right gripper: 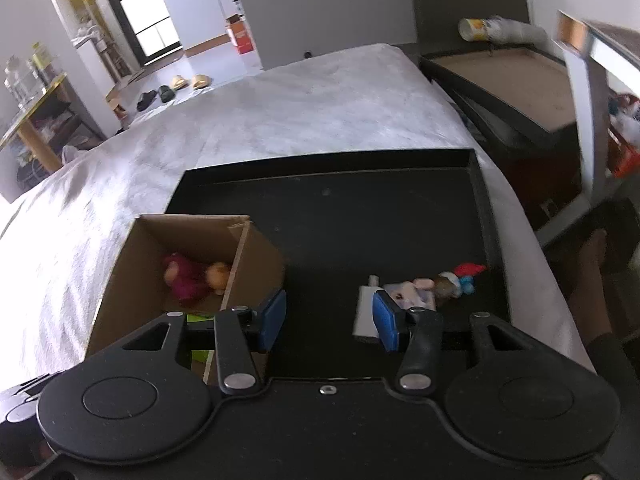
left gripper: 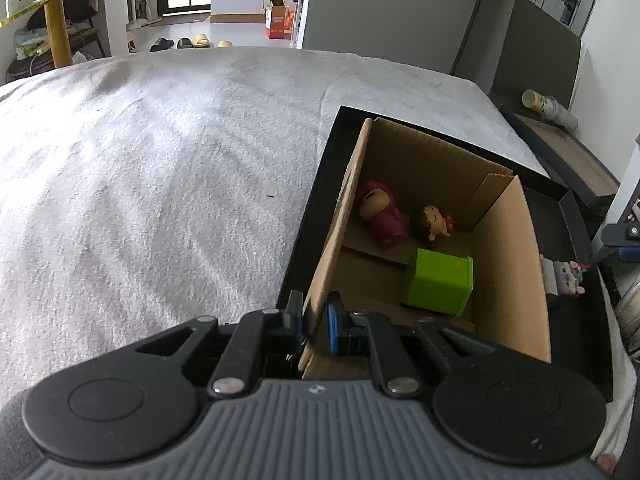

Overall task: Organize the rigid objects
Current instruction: 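Move the right gripper to the blue-and-white bunny block figure and close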

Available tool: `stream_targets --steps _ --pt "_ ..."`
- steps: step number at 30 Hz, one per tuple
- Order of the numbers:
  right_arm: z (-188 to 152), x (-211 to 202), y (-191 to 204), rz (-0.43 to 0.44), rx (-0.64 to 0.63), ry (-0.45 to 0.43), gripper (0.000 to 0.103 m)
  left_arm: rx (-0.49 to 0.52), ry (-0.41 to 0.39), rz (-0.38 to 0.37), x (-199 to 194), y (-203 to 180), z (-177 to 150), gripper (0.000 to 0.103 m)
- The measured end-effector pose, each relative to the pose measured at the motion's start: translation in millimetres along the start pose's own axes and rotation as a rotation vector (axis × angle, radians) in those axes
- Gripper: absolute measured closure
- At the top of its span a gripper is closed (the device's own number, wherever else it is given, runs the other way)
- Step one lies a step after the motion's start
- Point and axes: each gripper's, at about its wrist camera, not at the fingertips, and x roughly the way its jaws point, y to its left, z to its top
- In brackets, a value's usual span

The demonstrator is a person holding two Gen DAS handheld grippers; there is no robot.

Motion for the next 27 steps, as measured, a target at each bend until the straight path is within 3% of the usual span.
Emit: stream_targets --steps 10,27 --pt "-12 0 -28 0.007 0.062 -0.025 0.053 0.016 0.013 0.037 0 -8 1 0.092" --pt "-32 32 -62 0.014 0.140 0.009 0.052 0.075 0.041 0.087 2 -28 2 0.092"
